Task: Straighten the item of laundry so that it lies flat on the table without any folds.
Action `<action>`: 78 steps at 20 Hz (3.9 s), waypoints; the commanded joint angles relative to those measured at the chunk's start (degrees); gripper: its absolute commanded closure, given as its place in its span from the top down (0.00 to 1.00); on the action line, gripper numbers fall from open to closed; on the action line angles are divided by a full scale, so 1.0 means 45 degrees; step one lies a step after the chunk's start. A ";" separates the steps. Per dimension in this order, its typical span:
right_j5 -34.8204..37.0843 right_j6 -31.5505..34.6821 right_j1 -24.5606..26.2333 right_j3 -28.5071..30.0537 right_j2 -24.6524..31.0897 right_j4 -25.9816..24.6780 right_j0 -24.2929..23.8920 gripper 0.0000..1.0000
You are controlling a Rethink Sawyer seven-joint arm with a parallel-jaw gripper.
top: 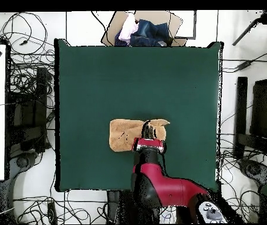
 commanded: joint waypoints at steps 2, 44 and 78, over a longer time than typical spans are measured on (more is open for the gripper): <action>0.1613 0.2112 0.0560 -0.1555 0.1782 -0.1985 -0.1314 0.00; 0.7576 0.0449 -0.1712 -0.0979 0.6238 -0.4811 -0.7491 0.00; 0.4429 0.1608 -0.0687 -0.0739 0.1671 -0.3415 -0.3248 1.00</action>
